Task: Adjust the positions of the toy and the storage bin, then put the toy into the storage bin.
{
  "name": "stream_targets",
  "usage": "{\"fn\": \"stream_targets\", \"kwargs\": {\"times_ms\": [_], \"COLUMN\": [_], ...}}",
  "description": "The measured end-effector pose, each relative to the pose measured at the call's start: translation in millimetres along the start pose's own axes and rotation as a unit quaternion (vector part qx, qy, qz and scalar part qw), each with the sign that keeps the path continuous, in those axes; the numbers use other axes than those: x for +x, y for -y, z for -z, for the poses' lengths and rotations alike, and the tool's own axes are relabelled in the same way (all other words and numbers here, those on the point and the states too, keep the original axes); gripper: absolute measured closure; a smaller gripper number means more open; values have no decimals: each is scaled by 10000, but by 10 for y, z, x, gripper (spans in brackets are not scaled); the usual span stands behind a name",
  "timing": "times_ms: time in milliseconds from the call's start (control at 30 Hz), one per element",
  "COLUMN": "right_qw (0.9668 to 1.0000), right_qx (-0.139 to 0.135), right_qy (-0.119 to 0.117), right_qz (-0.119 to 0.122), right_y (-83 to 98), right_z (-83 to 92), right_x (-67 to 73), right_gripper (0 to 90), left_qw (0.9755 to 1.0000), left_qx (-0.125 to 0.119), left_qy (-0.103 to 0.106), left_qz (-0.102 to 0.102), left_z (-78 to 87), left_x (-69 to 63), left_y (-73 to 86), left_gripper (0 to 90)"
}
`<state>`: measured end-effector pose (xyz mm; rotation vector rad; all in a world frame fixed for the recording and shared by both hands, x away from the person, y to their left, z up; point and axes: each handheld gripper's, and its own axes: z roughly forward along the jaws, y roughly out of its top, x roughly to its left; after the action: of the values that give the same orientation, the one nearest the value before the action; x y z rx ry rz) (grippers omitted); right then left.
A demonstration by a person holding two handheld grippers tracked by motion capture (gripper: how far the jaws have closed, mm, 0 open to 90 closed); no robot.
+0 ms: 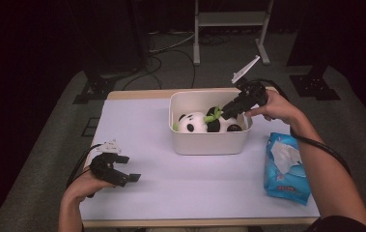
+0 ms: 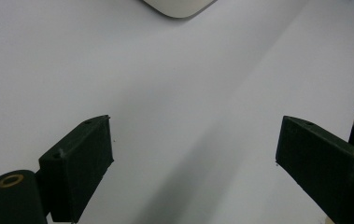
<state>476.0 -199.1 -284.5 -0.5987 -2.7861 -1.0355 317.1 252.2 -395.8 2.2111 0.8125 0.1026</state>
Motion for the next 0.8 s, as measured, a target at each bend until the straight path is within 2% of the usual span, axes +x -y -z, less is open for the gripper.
{"fn": "stream_targets", "kwargs": {"times_ms": [433, 800], "right_qw": [9995, 9990], "right_qx": [-237, -315], "right_qy": [140, 235], "right_qz": [-153, -230], "right_y": [176, 351], "right_z": [312, 446], "right_x": [74, 88], "right_gripper": [478, 462], "left_qw": [10000, 10000], "left_qx": [-7, 8], "left_qy": [48, 62], "left_qz": [-31, -25], "left_z": [-22, -56], "left_x": [3, 2], "left_y": [-13, -16], "left_gripper": [100, 100]}}
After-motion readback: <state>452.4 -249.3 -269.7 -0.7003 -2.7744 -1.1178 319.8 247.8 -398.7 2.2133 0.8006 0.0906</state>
